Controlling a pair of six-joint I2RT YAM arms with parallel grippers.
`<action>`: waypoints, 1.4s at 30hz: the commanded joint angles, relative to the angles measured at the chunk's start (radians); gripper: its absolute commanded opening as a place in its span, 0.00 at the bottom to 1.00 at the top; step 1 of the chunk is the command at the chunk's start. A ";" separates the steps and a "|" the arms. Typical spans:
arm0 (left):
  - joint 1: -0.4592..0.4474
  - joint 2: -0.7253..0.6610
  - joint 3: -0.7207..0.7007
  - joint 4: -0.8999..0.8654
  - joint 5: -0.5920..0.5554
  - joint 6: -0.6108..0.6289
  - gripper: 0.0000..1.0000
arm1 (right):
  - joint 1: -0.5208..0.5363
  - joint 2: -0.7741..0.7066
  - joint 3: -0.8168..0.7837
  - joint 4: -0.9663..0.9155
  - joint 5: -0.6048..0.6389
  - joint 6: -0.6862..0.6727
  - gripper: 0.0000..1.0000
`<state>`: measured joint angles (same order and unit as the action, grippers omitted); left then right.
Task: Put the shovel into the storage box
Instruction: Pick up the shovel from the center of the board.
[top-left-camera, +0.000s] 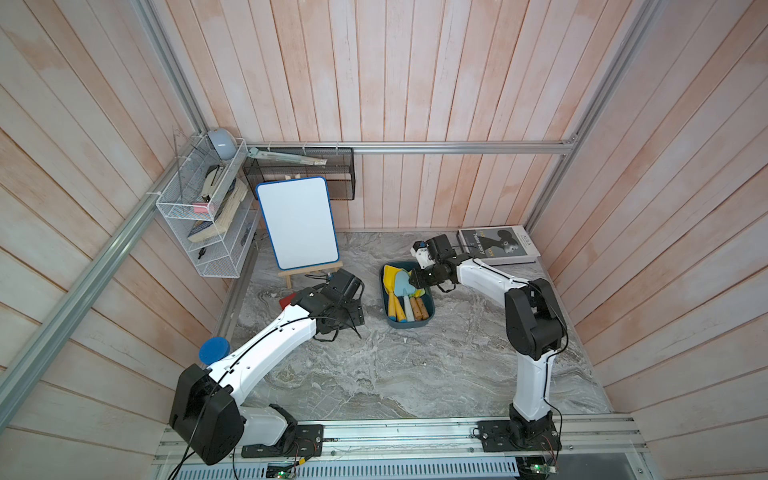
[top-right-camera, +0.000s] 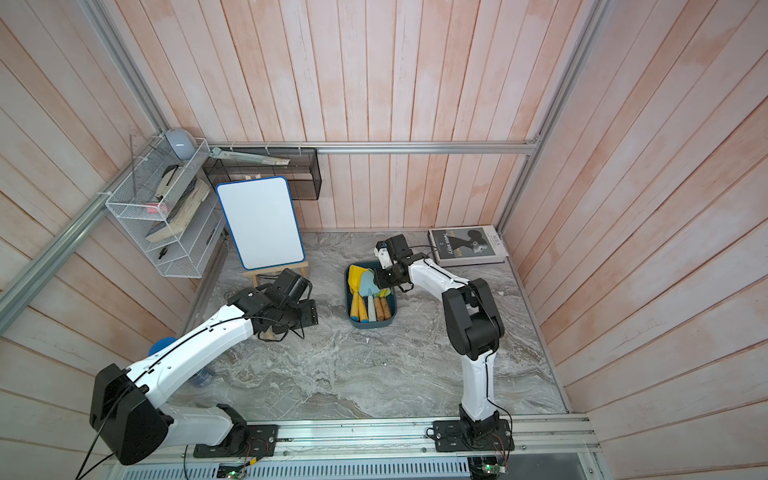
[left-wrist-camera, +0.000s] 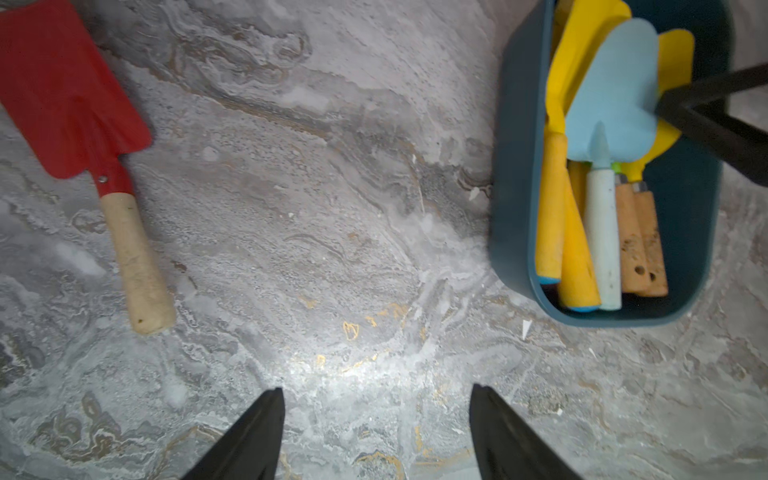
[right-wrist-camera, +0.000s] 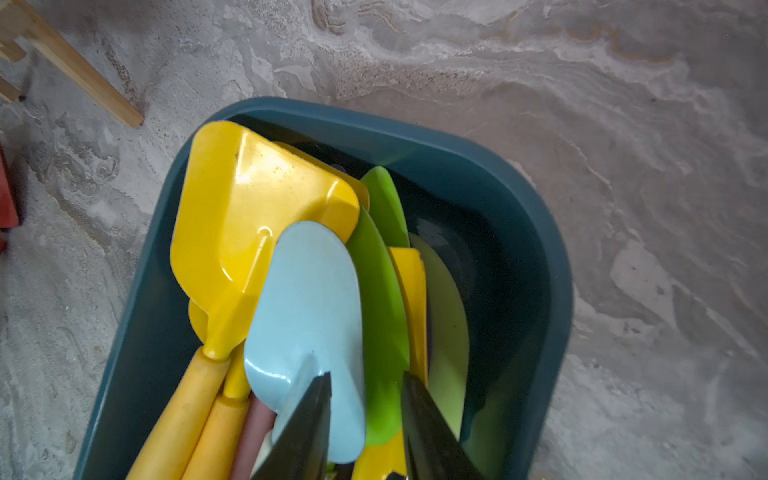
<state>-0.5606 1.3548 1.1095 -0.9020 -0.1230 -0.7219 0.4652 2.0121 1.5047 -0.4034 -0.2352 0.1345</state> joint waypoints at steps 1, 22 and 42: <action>0.064 0.015 -0.025 -0.025 -0.039 0.033 0.76 | 0.029 -0.071 0.027 -0.060 0.060 0.005 0.35; 0.415 0.147 -0.160 0.104 0.010 0.088 0.80 | 0.159 -0.373 -0.377 0.121 0.014 0.105 0.35; 0.435 0.209 -0.262 0.243 0.101 0.065 0.26 | 0.199 -0.418 -0.478 0.178 0.013 0.159 0.29</action>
<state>-0.1310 1.5734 0.8665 -0.6781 -0.0288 -0.6552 0.6540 1.6138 1.0389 -0.2401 -0.2150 0.2810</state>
